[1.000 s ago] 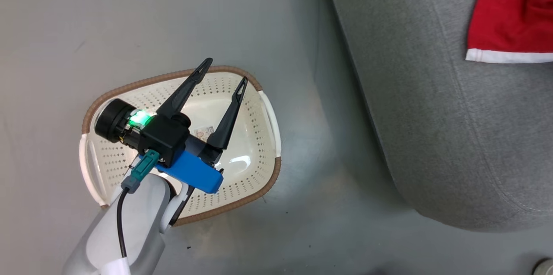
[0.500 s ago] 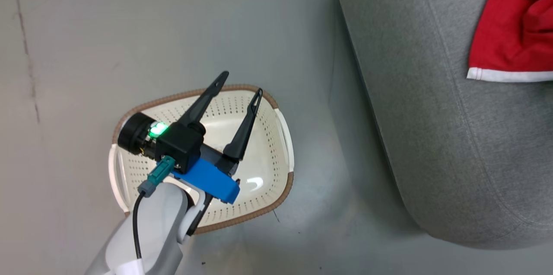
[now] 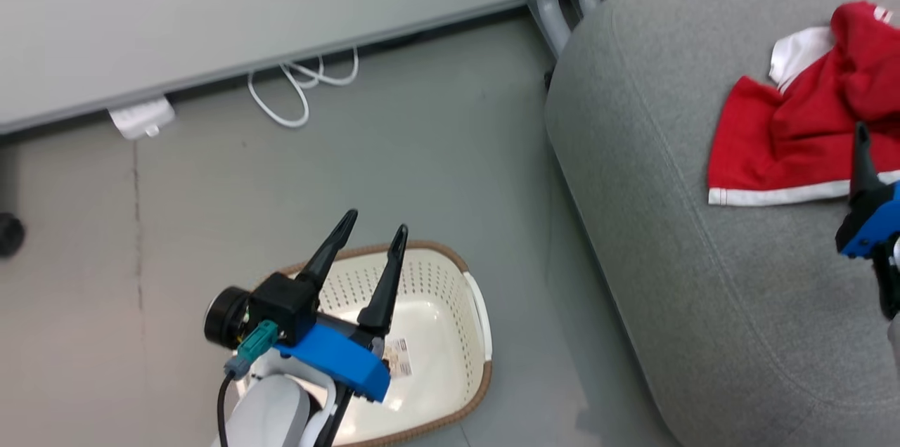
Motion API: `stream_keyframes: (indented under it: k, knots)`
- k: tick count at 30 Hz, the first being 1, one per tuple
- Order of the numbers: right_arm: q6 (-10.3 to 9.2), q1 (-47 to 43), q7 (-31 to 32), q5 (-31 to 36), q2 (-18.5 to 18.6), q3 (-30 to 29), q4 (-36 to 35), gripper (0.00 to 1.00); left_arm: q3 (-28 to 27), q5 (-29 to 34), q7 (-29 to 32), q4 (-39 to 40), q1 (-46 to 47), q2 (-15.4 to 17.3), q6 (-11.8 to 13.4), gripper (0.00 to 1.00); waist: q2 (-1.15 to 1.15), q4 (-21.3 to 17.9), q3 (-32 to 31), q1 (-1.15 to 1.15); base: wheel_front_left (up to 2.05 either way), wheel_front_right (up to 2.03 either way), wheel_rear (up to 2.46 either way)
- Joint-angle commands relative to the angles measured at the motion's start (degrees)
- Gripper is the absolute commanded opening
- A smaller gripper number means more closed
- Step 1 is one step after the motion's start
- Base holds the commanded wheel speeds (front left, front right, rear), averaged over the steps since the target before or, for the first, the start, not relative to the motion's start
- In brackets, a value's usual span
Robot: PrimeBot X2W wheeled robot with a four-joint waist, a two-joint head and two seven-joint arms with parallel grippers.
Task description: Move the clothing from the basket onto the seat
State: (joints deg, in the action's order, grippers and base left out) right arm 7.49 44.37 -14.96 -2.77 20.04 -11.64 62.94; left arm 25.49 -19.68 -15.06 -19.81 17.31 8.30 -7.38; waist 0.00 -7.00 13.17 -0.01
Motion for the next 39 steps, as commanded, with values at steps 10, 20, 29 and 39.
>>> stream_keyframes:
  k: [10, 20, 29, 39]
  knots:
    - [0.01, -10.29, -0.24, -4.35, -2.48, 8.72, -9.24, 1.00, -5.72, 0.33, -0.17, -1.45, -7.74, -1.33, -0.10, 1.00, 0.00, 4.97, -11.27, 0.01, 0.00, 0.00, 0.00]
    - [0.01, -20.14, 2.13, -8.80, -4.68, 12.99, -22.09, 1.00, -12.12, 1.18, -0.16, -2.98, -11.32, -2.09, -0.10, 1.00, 0.00, 8.46, -14.24, 0.01, 0.00, 0.00, 0.00]
    - [0.01, -29.15, 4.85, -7.21, -9.04, 10.68, -33.78, 1.00, -17.10, 1.94, -0.16, -4.41, -12.41, -2.31, -0.10, 1.00, 0.00, 9.53, -15.01, 0.01, 0.00, 0.00, 0.00]
    - [0.01, -36.90, 7.24, -5.19, -14.32, 9.70, -42.16, 1.00, -19.54, 2.58, -0.16, -4.78, -13.53, -2.45, -0.10, 1.00, 0.00, 9.38, -15.03, 0.01, 0.00, 0.00, 0.00]
